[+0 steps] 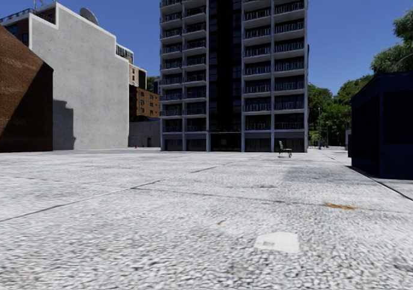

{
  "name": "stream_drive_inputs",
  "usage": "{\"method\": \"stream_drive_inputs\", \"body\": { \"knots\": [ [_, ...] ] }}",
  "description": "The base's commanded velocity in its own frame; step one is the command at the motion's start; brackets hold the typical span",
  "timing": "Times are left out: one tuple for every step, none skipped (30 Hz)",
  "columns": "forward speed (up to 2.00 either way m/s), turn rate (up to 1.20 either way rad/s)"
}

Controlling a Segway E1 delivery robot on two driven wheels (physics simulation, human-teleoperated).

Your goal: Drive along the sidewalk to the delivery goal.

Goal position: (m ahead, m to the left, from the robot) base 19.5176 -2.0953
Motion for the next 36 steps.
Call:
{"method": "stream_drive_inputs", "body": {
  "knots": [
    [1.84, 0.0],
    [1.83, 0.0],
    [1.83, 0.0],
    [1.83, 0.0],
    [1.82, 0.0],
    [1.76, 0.0],
    [1.71, 0.0],
    [1.71, 0.0],
    [1.67, 0.0],
    [1.66, 0.0],
    [1.66, 0.0],
    [1.65, 0.0],
    [1.65, 0.0],
    [1.65, 0.0],
    [1.65, 0.0],
    [1.65, 0.0],
    [1.65, 0.0],
    [1.65, 0.0],
    [1.65, 0.0],
    [1.65, 0.0],
    [1.65, 0.0],
    [1.65, 0.0],
    [1.65, 0.0],
    [1.65, 0.0],
    [1.65, 0.0],
    [1.65, 0.0],
    [1.65, 0.0],
    [1.65, 0.0],
    [1.65, 0.0],
    [1.65, 0.0],
    [1.65, 0.0],
    [1.65, 0.0],
    [1.65, 0.0],
    [1.65, 0.0],
    [1.65, 0.0],
    [1.65, 0.0]
  ]
}}
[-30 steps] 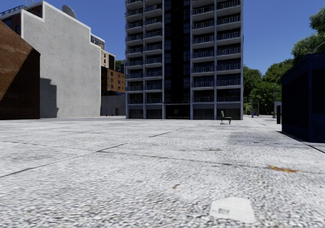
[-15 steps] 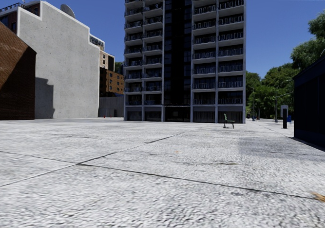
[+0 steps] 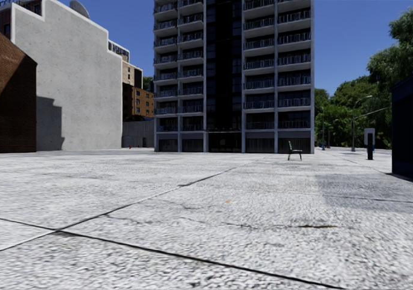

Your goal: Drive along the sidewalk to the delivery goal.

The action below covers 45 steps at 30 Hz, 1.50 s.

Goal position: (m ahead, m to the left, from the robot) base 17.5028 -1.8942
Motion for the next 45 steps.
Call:
{"method": "stream_drive_inputs", "body": {
  "knots": [
    [1.65, 0.0],
    [1.65, 0.0],
    [1.65, 0.0],
    [1.65, 0.0],
    [1.65, 0.0],
    [1.65, 0.0],
    [1.65, 0.0],
    [2.0, 0.0],
    [2.0, 0.0],
    [2.0, 0.0],
    [2.0, 0.0],
    [2.0, 0.0],
    [2.0, 0.0],
    [2.0, 0.0],
    [2.0, 0.0],
    [2.0, 0.0],
    [2.0, 0.0],
    [2.0, 0.0],
    [2.0, 0.0],
    [2.0, 0.0],
    [2.0, 0.0],
    [2.0, 0.0],
    [2.0, 0.0],
    [2.0, 0.0],
    [2.0, 0.0],
    [2.0, 0.0],
    [2.0, 0.0],
    [2.0, 0.0],
    [2.0, 0.0],
    [2.0, 0.0],
    [2.0, 0.0],
    [2.0, 0.0],
    [2.0, 0.0],
    [2.0, 0.0],
    [2.0, 0.0],
    [2.0, 0.0],
    [2.0, 0.0],
    [2.0, 0.0],
    [2.0, 0.0],
    [2.0, 0.0],
    [2.0, 0.0],
    [2.0, 0.0],
    [2.0, 0.0],
    [2.0, 0.0],
    [2.0, 0.0]
  ]
}}
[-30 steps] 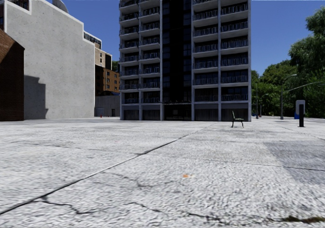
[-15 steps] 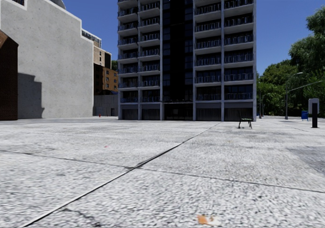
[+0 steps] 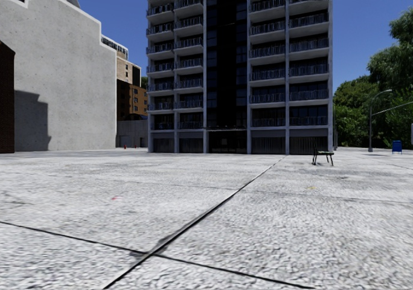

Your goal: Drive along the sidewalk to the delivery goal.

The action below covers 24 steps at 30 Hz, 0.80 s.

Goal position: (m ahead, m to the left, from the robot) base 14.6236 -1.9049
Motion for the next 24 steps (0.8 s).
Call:
{"method": "stream_drive_inputs", "body": {
  "knots": [
    [2.0, 0.0],
    [2.0, 0.0],
    [2.0, 0.0],
    [2.0, 0.0],
    [2.0, 0.0],
    [2.0, 0.0],
    [2.0, 0.0],
    [2.0, 0.0],
    [2.0, 0.0],
    [2.0, -0.13],
    [2.0, -0.23],
    [2.0, -0.26],
    [2.0, -0.26],
    [2.0, -0.27],
    [2.0, -0.27],
    [2.0, -0.27],
    [2.0, -0.27],
    [2.0, -0.27],
    [2.0, -0.27],
    [2.0, -0.27],
    [2.0, -0.27],
    [2.0, -0.27],
    [2.0, -0.27],
    [2.0, -0.27]
  ]
}}
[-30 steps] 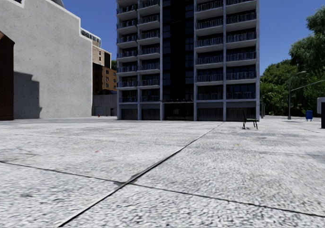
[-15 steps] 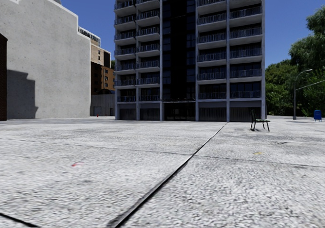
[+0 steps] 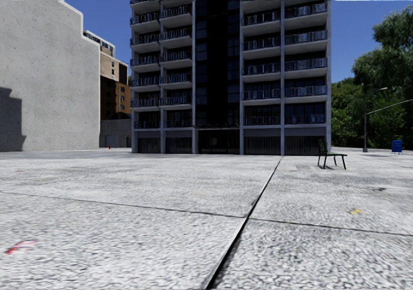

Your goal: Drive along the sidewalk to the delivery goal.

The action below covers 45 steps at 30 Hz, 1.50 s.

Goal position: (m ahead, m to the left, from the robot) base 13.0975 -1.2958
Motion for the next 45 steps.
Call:
{"method": "stream_drive_inputs", "body": {
  "knots": [
    [2.0, -0.27],
    [2.0, -0.28],
    [2.0, -0.28],
    [2.0, -0.28],
    [2.0, -0.28],
    [2.0, -0.28],
    [2.0, -0.28],
    [2.0, -0.28],
    [2.0, -0.28],
    [2.0, -0.28],
    [2.0, -0.28],
    [2.0, -0.28],
    [2.0, -0.28],
    [2.0, -0.28],
    [2.0, -0.28],
    [2.0, -0.28],
    [2.0, -0.28],
    [2.0, -0.28],
    [2.0, -0.28],
    [2.0, -0.28],
    [2.0, -0.28],
    [2.0, -0.28],
    [2.0, -0.28],
    [2.0, -0.28],
    [2.0, -0.28],
    [2.0, -0.28],
    [2.0, -0.28],
    [2.0, -0.28],
    [2.0, -0.28],
    [2.0, -0.28],
    [2.0, -0.28],
    [2.0, -0.28],
    [2.0, -0.06],
    [2.0, -0.06],
    [2.0, 0.0],
    [2.0, 0.0],
    [2.0, 0.0],
    [2.0, 0.0],
    [2.0, 0.0],
    [2.0, 0.0],
    [2.0, 0.0],
    [2.0, 0.0],
    [2.0, 0.0],
    [2.0, 0.0],
    [2.0, 0.0]
  ]
}}
